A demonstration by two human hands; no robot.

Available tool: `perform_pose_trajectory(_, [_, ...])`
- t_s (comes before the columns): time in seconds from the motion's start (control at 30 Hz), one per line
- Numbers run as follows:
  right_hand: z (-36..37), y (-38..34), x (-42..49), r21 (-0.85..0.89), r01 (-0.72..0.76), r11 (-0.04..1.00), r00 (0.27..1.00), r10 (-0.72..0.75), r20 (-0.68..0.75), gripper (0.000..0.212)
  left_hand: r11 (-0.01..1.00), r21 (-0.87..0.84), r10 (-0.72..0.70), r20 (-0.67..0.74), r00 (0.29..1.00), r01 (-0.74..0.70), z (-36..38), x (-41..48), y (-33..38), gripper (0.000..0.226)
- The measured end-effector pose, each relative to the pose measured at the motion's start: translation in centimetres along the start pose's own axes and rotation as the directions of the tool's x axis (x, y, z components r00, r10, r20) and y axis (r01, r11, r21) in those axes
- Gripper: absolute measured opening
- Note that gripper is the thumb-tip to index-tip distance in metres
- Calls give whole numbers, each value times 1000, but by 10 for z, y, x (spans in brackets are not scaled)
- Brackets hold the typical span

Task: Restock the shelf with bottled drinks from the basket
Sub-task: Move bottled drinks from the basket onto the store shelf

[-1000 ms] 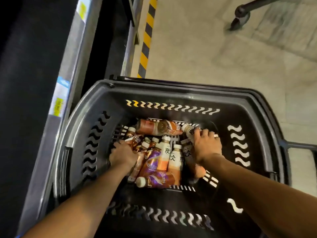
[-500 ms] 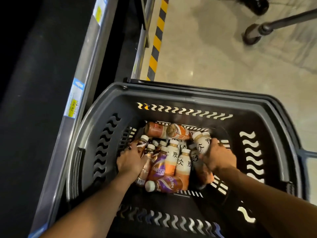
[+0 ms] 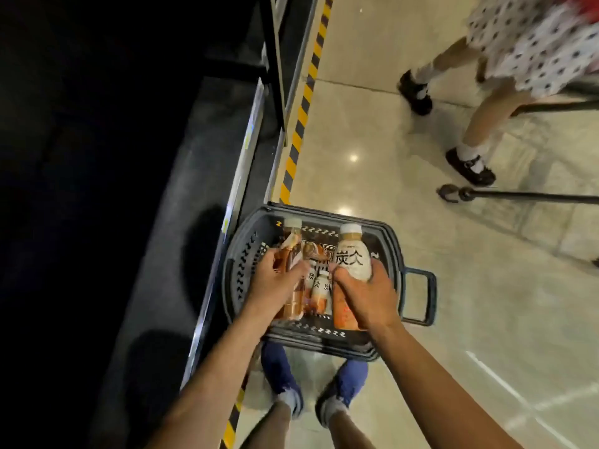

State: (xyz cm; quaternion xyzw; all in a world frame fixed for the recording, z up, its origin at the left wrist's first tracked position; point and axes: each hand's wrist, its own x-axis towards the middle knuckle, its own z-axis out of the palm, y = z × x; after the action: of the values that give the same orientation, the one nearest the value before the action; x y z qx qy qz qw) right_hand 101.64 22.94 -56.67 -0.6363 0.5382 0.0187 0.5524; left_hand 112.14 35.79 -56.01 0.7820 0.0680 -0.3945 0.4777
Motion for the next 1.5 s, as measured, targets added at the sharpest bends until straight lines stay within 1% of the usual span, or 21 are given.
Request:
perform_pose_trajectory(0.1, [-45, -78, -81, 117, 102, 988, 995, -102, -11, 35, 992, -73, 103, -15, 995, -104, -36, -100, 75, 31])
perform_pose_trajectory(0.17, [-76, -121, -130, 184, 167, 969, 985, -172, 8, 30, 977, -146, 155, -26, 988, -157, -58, -162, 116, 32])
perform_pose_trajectory(0.27, [-116, -174, -199, 254, 270, 929, 950, -300, 87, 41, 943, -251, 206, -75, 976, -218, -83, -246, 158, 40])
perform_pose_trajectory(0.33, [-134, -199, -242, 269, 347, 898, 904, -397, 161, 48, 915, -300, 243, -124, 962, -270, -97, -299, 173, 51])
perform_pose_trajectory(0.37, [-139, -210, -261, 270, 385, 882, 875, -442, 197, 48, 900, -320, 263, -147, 954, -297, -103, -323, 179, 54])
perform_pose_trajectory(0.4, [-144, -219, -280, 269, 421, 866, 842, -483, 239, 46, 884, -329, 286, -179, 941, -332, -107, -347, 183, 53])
perform_pose_trajectory(0.5, [-145, -241, -335, 287, 509, 811, 722, -584, 371, 43, 833, -319, 328, -372, 869, -451, -122, -414, 181, 35])
perform_pose_trajectory(0.6, [-134, -256, -391, 306, 599, 740, 563, -661, 497, 44, 818, -271, 300, -550, 779, -507, -136, -481, 165, 35])
perform_pose_trajectory(0.67, [-125, -261, -436, 328, 643, 693, 450, -687, 570, 43, 801, -248, 264, -670, 694, -544, -149, -528, 151, 30])
perform_pose_trajectory(0.8, [-105, -251, -523, 388, 675, 627, 249, -689, 681, 29, 766, -195, 185, -845, 501, -612, -174, -621, 109, 29])
perform_pose_trajectory(0.87, [-97, -239, -567, 411, 675, 613, 152, -660, 736, 29, 747, -193, 130, -896, 424, -636, -183, -667, 81, 27])
perform_pose_trajectory(0.97, [-85, -212, -637, 449, 658, 604, 1, -597, 802, 31, 735, -175, 62, -945, 323, -654, -193, -733, 35, 17])
perform_pose_trajectory(1.03, [-75, -188, -685, 470, 648, 600, -78, -561, 824, 33, 739, -158, 17, -967, 253, -655, -199, -774, 1, 17])
perform_pose_trajectory(1.13, [-60, -144, -757, 507, 621, 598, -164, -533, 830, 34, 728, -113, -20, -989, 143, -676, -210, -836, -52, 23])
perform_pose_trajectory(1.2, [-53, -114, -804, 515, 599, 614, -210, -500, 840, 34, 719, -102, -53, -994, 92, -687, -218, -877, -87, 21])
perform_pose_trajectory(1.3, [-44, -72, -871, 527, 554, 644, -267, -462, 846, 44, 724, -98, -75, -995, 63, -683, -230, -936, -133, 13])
perform_pose_trajectory(1.37, [-38, -46, -913, 541, 527, 656, -307, -446, 840, 49, 743, -75, -78, -997, 26, -664, -239, -970, -161, 16])
perform_pose_trajectory(1.43, [-31, -23, -951, 553, 506, 661, -348, -430, 833, 50, 754, -54, -85, -996, -16, -654, -249, -1001, -185, 20])
perform_pose_trajectory(1.5, [-25, -6, -982, 560, 492, 667, -381, -414, 827, 49, 756, -38, -88, -995, -43, -653, -261, -1028, -204, 21])
